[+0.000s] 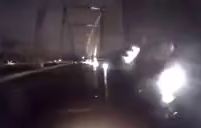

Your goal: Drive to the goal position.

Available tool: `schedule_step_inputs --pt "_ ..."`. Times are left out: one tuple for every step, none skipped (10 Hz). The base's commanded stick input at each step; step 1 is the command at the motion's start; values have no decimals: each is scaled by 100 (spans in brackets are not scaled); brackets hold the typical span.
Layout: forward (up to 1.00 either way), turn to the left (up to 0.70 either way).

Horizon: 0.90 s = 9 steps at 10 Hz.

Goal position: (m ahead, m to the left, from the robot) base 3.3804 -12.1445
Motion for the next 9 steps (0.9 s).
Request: schedule_step_inputs --pt "100 0" --pt "100 0" --pt "100 0" --pt "100 0" --pt "100 0" --pt "100 0" --pt "100 0" --pt "100 0" --pt "100 0"
